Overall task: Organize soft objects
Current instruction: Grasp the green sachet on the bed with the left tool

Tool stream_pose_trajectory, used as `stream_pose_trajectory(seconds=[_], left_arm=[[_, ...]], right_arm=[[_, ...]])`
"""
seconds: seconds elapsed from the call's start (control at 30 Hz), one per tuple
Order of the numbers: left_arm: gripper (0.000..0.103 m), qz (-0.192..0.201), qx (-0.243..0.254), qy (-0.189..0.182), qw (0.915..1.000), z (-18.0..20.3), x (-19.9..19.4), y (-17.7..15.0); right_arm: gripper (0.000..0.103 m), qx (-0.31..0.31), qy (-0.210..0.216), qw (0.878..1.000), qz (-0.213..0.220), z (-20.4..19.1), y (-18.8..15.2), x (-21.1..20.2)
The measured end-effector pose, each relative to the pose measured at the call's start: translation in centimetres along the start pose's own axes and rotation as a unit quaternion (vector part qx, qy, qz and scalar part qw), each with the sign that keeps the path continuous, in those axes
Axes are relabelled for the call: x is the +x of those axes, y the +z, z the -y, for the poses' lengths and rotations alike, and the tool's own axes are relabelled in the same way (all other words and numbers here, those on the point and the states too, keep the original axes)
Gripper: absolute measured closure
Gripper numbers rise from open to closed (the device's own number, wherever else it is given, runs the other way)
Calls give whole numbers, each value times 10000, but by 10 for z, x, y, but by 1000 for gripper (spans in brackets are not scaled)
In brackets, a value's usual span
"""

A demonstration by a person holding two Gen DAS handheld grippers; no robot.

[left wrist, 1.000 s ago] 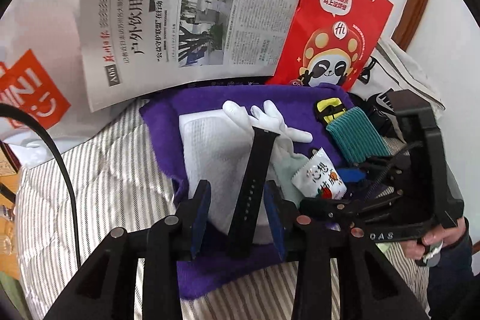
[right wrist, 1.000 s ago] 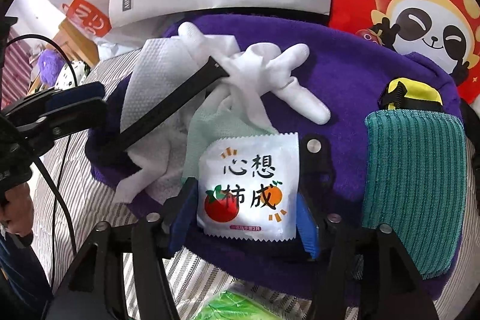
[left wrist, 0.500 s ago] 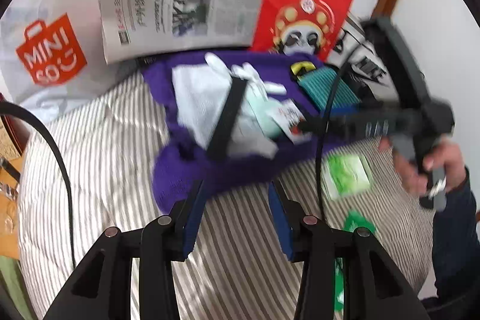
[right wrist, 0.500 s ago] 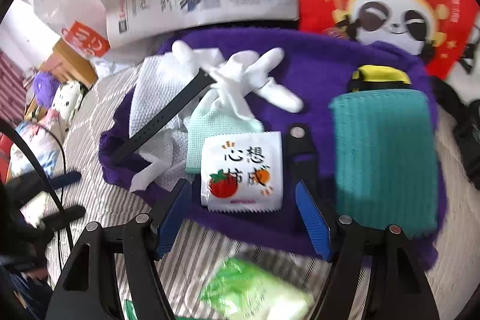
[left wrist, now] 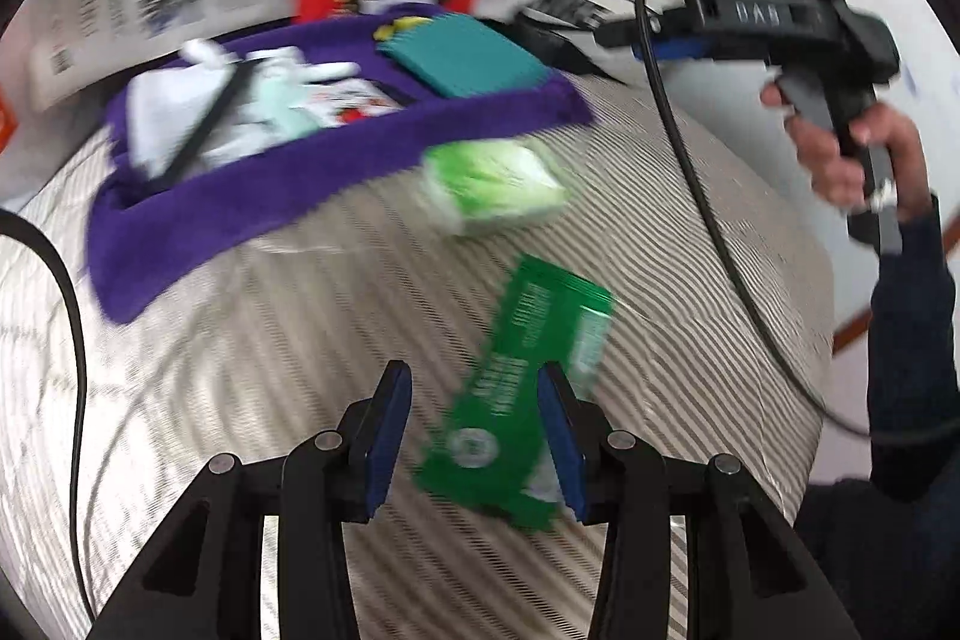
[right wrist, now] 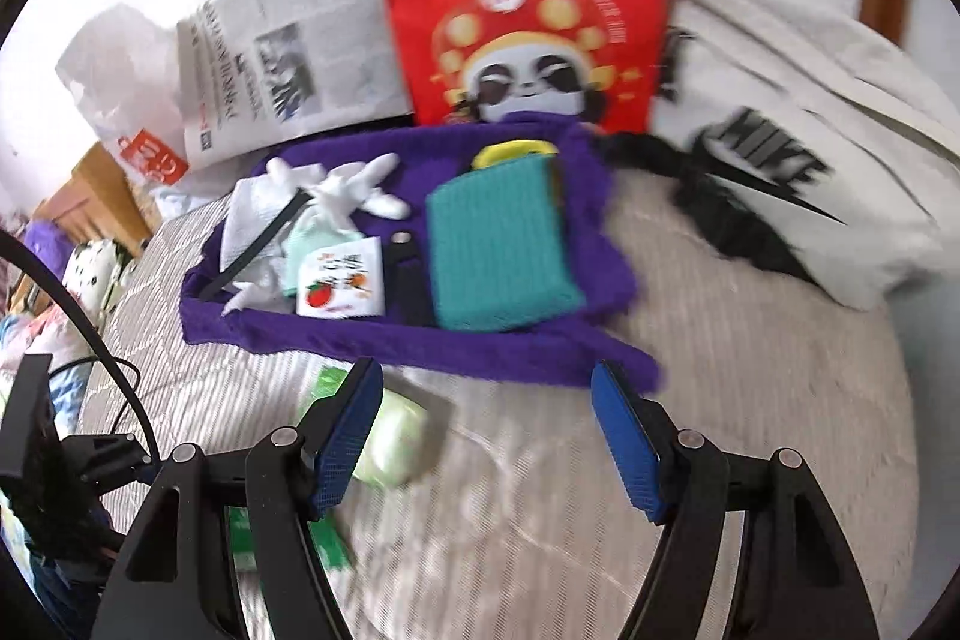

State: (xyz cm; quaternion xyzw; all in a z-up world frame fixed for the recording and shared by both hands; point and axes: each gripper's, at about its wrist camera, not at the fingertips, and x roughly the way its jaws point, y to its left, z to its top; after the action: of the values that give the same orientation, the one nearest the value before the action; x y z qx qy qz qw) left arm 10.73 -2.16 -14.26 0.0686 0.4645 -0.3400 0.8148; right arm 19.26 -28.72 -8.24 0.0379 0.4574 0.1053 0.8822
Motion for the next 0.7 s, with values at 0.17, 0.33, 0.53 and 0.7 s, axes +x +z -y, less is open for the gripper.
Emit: stream_pose_trajectory(seconds=[0.17, 0.33, 0.53, 0.7], left_arm=[[56, -374, 599, 121, 9974, 25, 23, 2], [44, -486, 1010, 104, 9936, 35, 32, 5], [37, -610, 1394, 251, 9880, 47, 39, 10], [36, -489, 1341, 251, 9894, 41, 40, 14]], right_arm=[[31, 338, -83, 9992, 214, 32, -21, -26], [31, 509, -124, 9983, 268, 49, -33, -34], [31, 651, -40, 9977, 184, 60, -39, -27], [31, 659, 8, 9978, 116, 63, -42, -21]])
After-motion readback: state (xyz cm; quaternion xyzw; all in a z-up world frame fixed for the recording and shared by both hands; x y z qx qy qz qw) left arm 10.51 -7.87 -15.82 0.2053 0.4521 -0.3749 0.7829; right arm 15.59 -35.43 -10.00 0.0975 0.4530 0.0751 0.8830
